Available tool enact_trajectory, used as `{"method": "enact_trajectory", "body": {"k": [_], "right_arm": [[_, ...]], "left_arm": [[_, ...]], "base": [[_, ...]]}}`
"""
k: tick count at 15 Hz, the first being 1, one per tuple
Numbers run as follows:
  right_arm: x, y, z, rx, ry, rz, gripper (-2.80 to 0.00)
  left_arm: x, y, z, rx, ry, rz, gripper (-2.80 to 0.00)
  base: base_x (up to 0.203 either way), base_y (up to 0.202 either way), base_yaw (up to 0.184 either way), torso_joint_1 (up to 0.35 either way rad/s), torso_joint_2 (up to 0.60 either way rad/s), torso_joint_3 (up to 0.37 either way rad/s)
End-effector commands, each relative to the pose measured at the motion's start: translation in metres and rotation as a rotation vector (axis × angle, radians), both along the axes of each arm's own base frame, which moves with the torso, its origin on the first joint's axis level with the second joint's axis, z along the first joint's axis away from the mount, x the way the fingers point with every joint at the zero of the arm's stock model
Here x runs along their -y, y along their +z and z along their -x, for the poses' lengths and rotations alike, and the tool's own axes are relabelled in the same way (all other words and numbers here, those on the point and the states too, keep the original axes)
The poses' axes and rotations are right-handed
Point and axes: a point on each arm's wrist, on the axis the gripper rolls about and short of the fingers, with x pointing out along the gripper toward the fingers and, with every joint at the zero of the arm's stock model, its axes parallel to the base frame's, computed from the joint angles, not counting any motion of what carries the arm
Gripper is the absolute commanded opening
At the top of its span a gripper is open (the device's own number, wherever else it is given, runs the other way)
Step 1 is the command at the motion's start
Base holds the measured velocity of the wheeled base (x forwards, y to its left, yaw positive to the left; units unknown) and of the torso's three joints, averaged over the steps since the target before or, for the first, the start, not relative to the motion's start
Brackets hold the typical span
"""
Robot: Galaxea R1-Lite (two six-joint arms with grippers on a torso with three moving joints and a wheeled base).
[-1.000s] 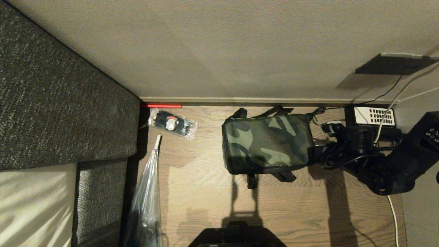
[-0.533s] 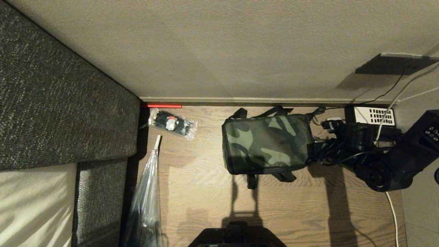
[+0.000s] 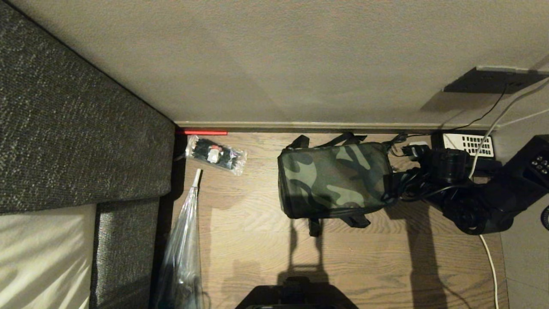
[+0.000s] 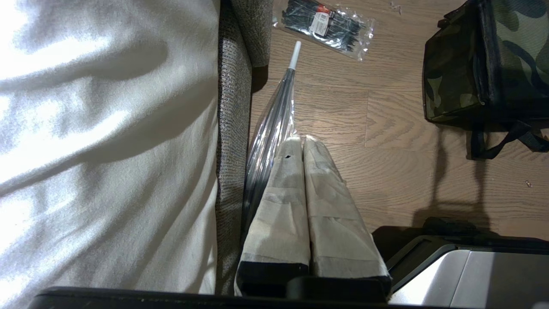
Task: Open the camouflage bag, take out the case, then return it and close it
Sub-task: Open the top of the storage box
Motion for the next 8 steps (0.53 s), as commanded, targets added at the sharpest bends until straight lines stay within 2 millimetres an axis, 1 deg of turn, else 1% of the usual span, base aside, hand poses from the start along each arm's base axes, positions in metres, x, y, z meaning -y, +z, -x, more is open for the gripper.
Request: {"method": "enact_trajectory", "body": {"k": [1, 4, 8], "right_arm": [[-0.0003, 0.0051, -0.0046, 0.028, -0.003, -0.011, -2.8], [-0.0011, 0.0106, -0.0097, 0.054, -0.005, -0.028, -2.8], [-0.002, 0.0126, -0.0119, 0.059, -0.007, -0.042, -2.8]], "left_arm": [[0.0, 0.0, 0.0, 0.0, 0.001, 0.001, -2.8], [0.0, 0.0, 0.0, 0.0, 0.001, 0.001, -2.8], [0.0, 0.0, 0.0, 0.0, 0.001, 0.001, -2.8]], "base": [[0.0, 0.0, 0.0, 0.0, 0.0, 0.0], [0.0, 0.0, 0.0, 0.0, 0.0, 0.0], [0.0, 0.0, 0.0, 0.0, 0.0, 0.0]]}}
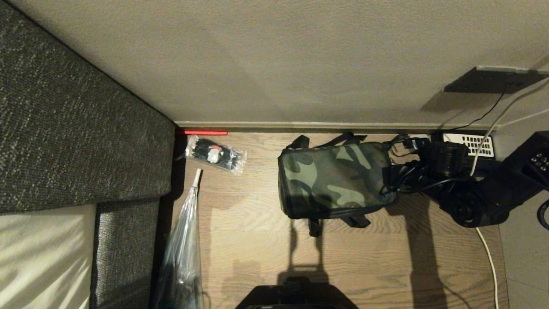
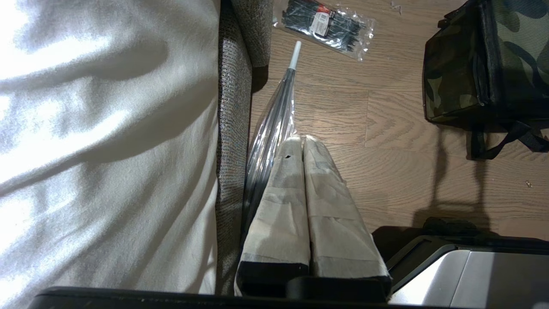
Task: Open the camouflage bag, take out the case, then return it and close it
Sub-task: Open the top of the storage box
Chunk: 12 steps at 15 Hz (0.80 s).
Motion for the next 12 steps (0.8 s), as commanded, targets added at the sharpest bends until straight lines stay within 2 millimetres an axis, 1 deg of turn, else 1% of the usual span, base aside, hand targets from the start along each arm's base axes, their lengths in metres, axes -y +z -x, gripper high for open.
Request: {"method": "enact_trajectory", "body": {"k": [1, 12], "right_arm": [[-0.001, 0.002, -0.002, 0.012, -0.002, -0.013, -2.8], [-0.007, 0.016, -0.017, 0.074, 0.003, -0.054, -2.8]], "left_arm": [[0.0, 0.0, 0.0, 0.0, 0.001, 0.0, -2.8], [0.0, 0.0, 0.0, 0.0, 0.001, 0.0, -2.8]], "base": [[0.0, 0.0, 0.0, 0.0, 0.0, 0.0], [0.0, 0.0, 0.0, 0.0, 0.0, 0.0]]}}
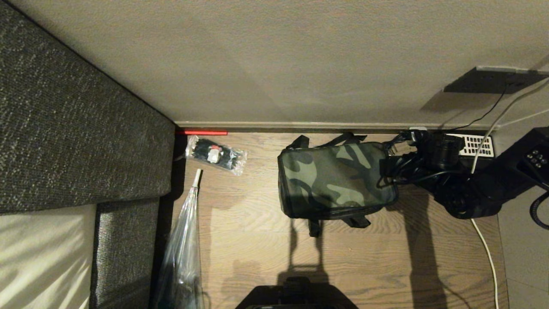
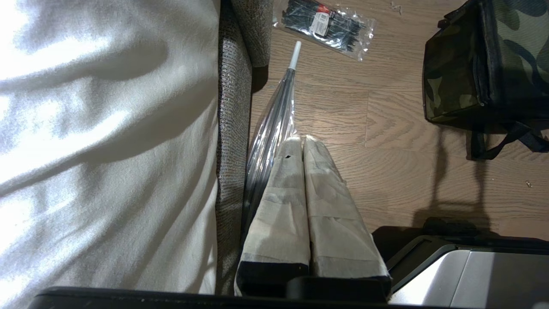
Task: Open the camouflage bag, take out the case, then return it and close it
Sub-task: Open the top of the storage box
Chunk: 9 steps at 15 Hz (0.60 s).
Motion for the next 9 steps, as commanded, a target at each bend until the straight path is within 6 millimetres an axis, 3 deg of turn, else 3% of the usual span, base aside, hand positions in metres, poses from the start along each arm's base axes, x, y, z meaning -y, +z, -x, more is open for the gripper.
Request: {"method": "enact_trajectory", "body": {"k": [1, 9], "right_arm": [[-0.0017, 0.0038, -0.0043, 0.024, 0.002, -0.006, -2.8], [-0.0025, 0.0088, -0.0127, 0.056, 0.001, -0.016, -2.8]], "left_arm": [[0.0, 0.0, 0.0, 0.0, 0.001, 0.0, -2.8], [0.0, 0.0, 0.0, 0.0, 0.001, 0.0, -2.8]], "base": [[0.0, 0.0, 0.0, 0.0, 0.0, 0.0], [0.0, 0.0, 0.0, 0.0, 0.0, 0.0]]}}
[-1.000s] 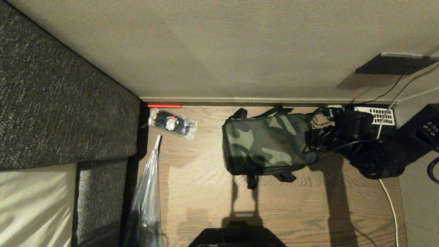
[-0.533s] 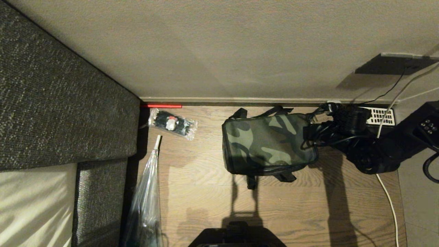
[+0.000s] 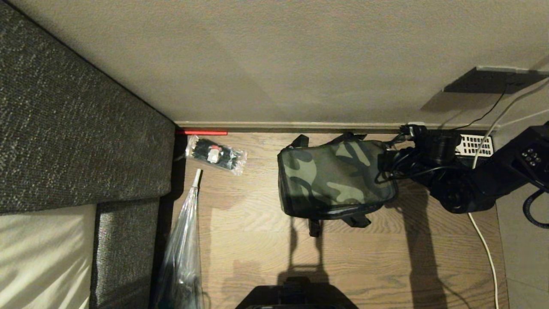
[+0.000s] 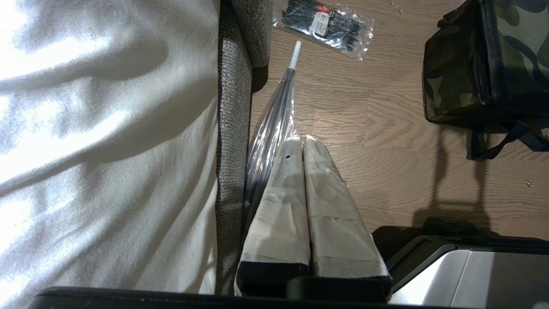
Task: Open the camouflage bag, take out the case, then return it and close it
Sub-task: Open the top of the storage box
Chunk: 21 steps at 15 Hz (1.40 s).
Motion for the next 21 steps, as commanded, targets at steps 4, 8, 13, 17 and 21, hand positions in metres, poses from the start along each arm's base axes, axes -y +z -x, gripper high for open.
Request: {"method": "enact_trajectory", "body": {"k": [4, 8, 13, 17, 21], "right_arm": [[0.0, 0.008, 0.0, 0.012, 0.001, -0.011, -2.8], [0.0, 0.009, 0.002, -0.006, -0.002, -0.028, -2.8], [-0.002, 0.017, -0.001, 0.023, 0.0, -0.052, -2.8], [-0.006, 0.023, -0.003, 0.054, 0.008, -0.076, -2.8], [-0.009, 0.021, -0.004, 0.052, 0.014, -0.086, -2.8]], "left_arm": [[0.0, 0.0, 0.0, 0.0, 0.001, 0.001, -2.8], [0.0, 0.0, 0.0, 0.0, 0.001, 0.001, -2.8], [0.0, 0.0, 0.0, 0.0, 0.001, 0.001, -2.8], [0.0, 0.0, 0.0, 0.0, 0.001, 0.001, -2.8], [0.0, 0.0, 0.0, 0.0, 0.001, 0.001, -2.8]], "base": [[0.0, 0.0, 0.0, 0.0, 0.0, 0.0], [0.0, 0.0, 0.0, 0.0, 0.0, 0.0], [0.0, 0.0, 0.0, 0.0, 0.0, 0.0], [0.0, 0.0, 0.0, 0.0, 0.0, 0.0], [0.0, 0.0, 0.0, 0.0, 0.0, 0.0]]}}
